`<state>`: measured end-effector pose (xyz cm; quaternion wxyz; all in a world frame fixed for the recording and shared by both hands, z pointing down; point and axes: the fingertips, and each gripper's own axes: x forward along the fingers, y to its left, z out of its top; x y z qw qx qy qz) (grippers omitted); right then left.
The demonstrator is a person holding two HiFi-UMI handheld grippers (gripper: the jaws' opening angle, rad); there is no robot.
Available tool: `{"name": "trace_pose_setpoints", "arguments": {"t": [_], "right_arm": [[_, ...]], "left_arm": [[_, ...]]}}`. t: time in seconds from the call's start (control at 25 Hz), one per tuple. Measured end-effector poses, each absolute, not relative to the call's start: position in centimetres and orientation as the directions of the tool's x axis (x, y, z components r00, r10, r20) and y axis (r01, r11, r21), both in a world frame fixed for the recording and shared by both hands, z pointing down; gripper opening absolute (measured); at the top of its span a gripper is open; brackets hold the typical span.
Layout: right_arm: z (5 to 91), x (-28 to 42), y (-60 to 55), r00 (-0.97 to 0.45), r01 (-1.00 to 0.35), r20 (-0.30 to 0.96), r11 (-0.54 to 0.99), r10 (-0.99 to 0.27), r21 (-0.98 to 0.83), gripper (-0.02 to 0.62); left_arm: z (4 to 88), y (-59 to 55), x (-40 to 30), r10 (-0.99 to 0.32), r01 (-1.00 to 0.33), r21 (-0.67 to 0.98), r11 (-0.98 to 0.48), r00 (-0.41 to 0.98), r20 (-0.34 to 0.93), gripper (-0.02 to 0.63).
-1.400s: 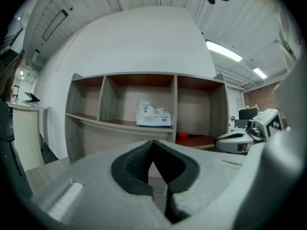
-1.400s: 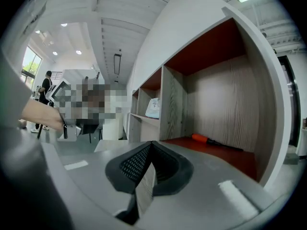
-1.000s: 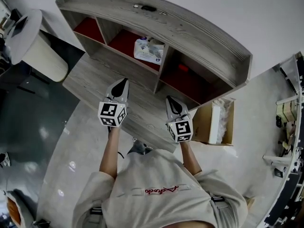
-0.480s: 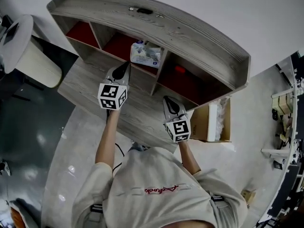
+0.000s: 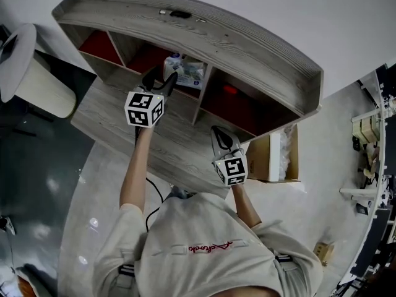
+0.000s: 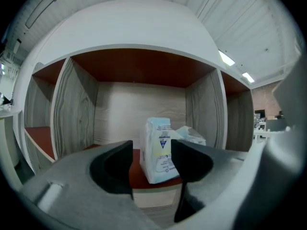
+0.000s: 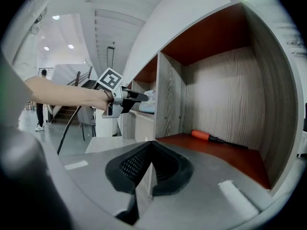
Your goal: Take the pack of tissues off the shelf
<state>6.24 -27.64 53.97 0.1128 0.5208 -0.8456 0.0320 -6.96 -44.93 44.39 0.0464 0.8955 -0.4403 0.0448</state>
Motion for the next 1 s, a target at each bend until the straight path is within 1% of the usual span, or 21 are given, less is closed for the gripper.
{"name": "trace_pose_setpoints", "arguments": {"t": [0.16,0.2,0.32,0.4,0.44,0.56,1.0], "right_arm": [[54.0,6.4,-27.7,-0.428,-0.89,0.224,0.451,-0.876,0.063,0.006],[54.0,6.5,-27.7,-0.426,-0.891,0.224,0.449,-0.877,0.063,0.006],[54.0,6.9,-27.8,-0.418,-0.895,0.226,0.442,-0.88,0.064,0.006],[53.9,7.1,-27.9,-0.415,-0.897,0.226,0.438,-0.881,0.064,0.006],[53.9,7.1,-28.0,-0.415,-0.897,0.226,0.438,-0.882,0.063,0.006],[54.0,6.9,-27.9,-0.42,-0.895,0.228,0.443,-0.879,0.06,0.006],[53.8,6.1,-28.0,-0.447,-0.884,0.206,0.465,-0.871,0.046,0.006]], "left_arm": [[44.3,-46.1,-6.3,-0.775,-0.784,0.02,-0.62,0.616,0.139,0.239],[44.3,-46.1,-6.2,-0.773,-0.782,0.013,-0.623,0.618,0.142,0.203],[44.7,-46.2,-6.3,-0.776,-0.784,-0.009,-0.62,0.612,0.153,0.067],[44.9,-46.2,-6.3,-0.78,-0.788,-0.018,-0.615,0.605,0.158,0.021],[44.9,-46.2,-6.3,-0.783,-0.79,-0.025,-0.613,0.602,0.156,0.011],[44.9,-46.1,-6.3,-0.79,-0.795,-0.039,-0.606,0.595,0.146,0.0],[43.6,-43.0,-9.2,-0.837,-0.838,-0.029,-0.546,0.542,0.074,0.0]]}}
